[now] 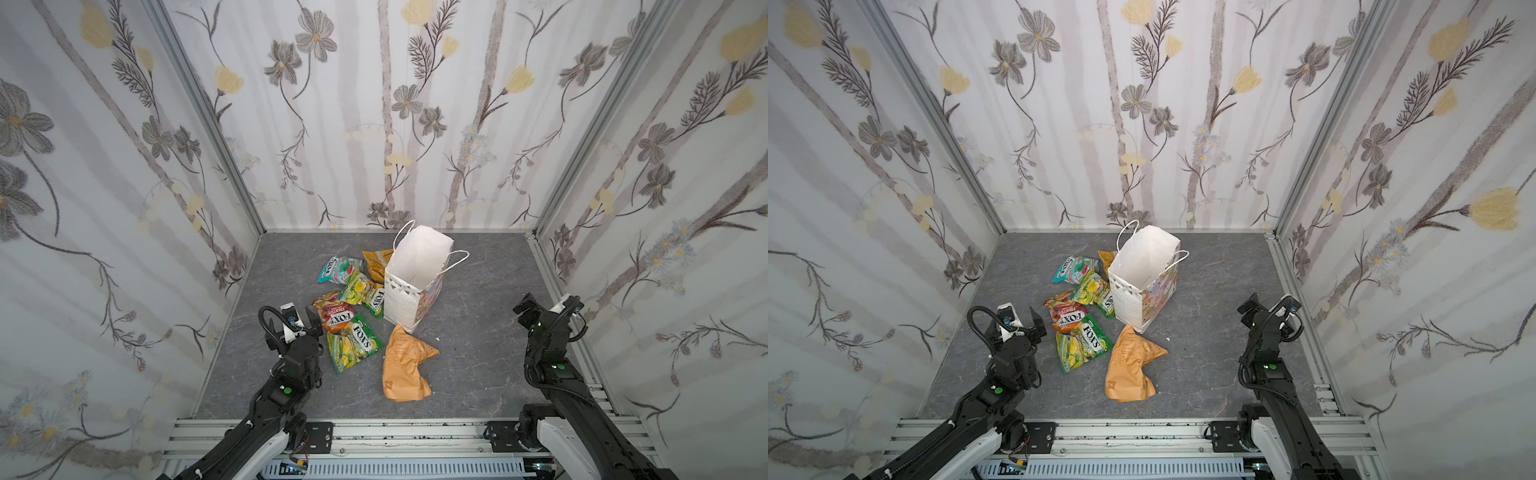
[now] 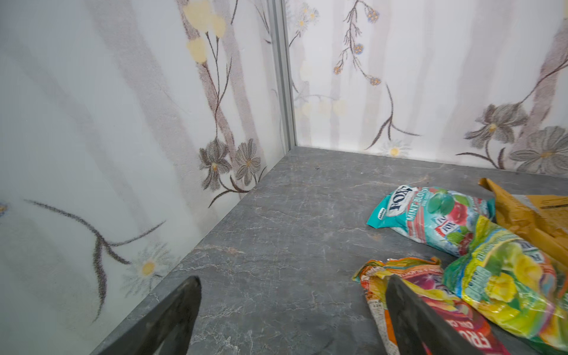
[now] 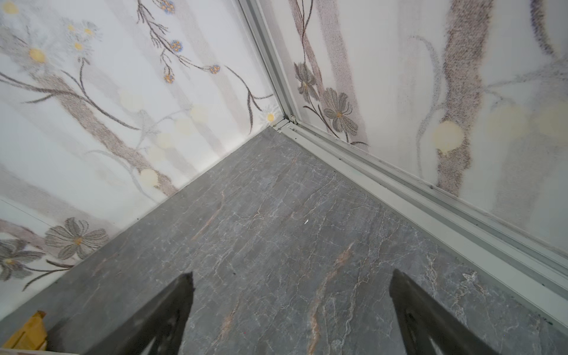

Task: Take the snacks out of the paper bag
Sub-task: Reset both arms

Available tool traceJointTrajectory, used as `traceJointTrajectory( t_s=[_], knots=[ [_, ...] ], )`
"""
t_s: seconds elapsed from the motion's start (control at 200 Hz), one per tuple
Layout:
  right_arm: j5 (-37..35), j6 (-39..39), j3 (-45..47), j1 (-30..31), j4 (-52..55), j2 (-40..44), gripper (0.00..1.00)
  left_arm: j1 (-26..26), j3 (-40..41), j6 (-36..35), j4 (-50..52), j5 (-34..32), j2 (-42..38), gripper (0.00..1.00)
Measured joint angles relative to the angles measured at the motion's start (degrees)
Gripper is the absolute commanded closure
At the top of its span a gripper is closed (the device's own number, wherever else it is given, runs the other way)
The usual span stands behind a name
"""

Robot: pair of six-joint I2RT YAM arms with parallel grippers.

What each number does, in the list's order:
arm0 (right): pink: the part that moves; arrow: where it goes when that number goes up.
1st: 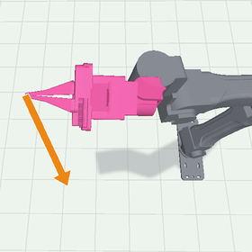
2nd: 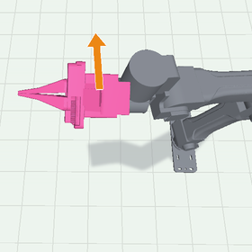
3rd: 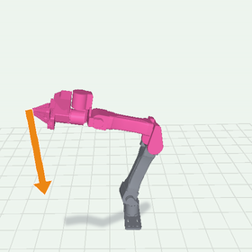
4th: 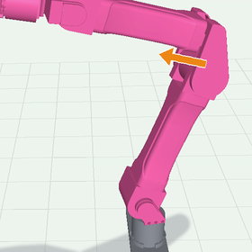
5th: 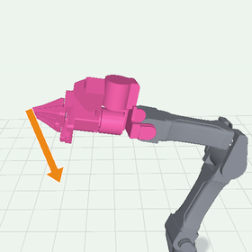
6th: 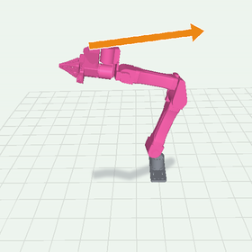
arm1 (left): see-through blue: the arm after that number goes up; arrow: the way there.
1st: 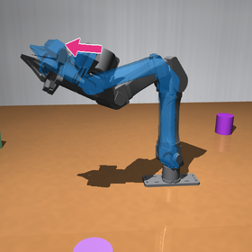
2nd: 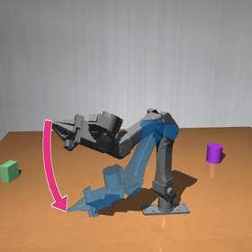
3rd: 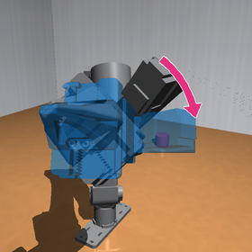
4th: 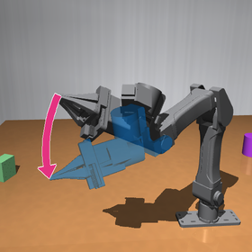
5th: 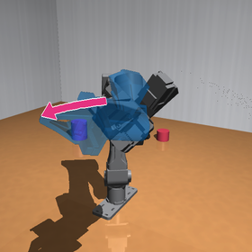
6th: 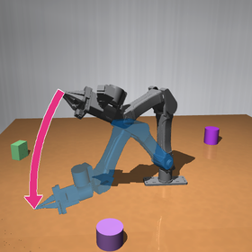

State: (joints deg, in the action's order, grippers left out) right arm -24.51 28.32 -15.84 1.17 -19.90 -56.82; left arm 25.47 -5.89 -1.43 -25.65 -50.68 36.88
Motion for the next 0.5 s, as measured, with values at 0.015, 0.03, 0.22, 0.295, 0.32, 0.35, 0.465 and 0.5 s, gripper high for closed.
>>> traceJointTrajectory(
  t_s=[0.015,0.03,0.22,0.295,0.32,0.35,0.465,0.5],
  knots=[
    [0.39,-0.61,0.00,-0.24,-1.07,-0.92,0.00,-0.83,0.57,-0.02,-1.01,0.72,0.50,0.04],
    [0.57,-1.11,0.00,-0.42,-1.95,-1.57,0.00,-1.66,1.09,-0.02,-1.97,1.53,1.01,0.04],
    [3.58,-10.32,1.36,-0.85,-18.14,-10.19,0.00,-9.25,3.98,-0.04,-12.55,14.56,11.06,0.04],
    [3.69,-13.40,3.76,-0.87,-24.92,-13.05,0.00,-11.15,3.98,0.09,-17.97,19.04,17.11,0.04],
    [3.91,-14.45,4.96,-0.87,-27.87,-14.14,0.00,-11.65,3.85,0.11,-19.47,20.37,19.43,0.03],
    [4.46,-15.50,6.08,-0.87,-30.82,-15.34,0.00,-12.24,3.43,0.11,-20.83,22.03,22.29,0.02],
    [7.06,-18.80,7.41,-0.70,-40.79,-20.57,0.00,-13.57,-0.28,-0.46,-28.22,27.26,33.75,0.00],
    [7.80,-19.74,7.54,-0.37,-44.39,-22.58,0.00,-13.81,-1.66,-1.29,-30.67,28.57,37.31,0.00]
  ],
)
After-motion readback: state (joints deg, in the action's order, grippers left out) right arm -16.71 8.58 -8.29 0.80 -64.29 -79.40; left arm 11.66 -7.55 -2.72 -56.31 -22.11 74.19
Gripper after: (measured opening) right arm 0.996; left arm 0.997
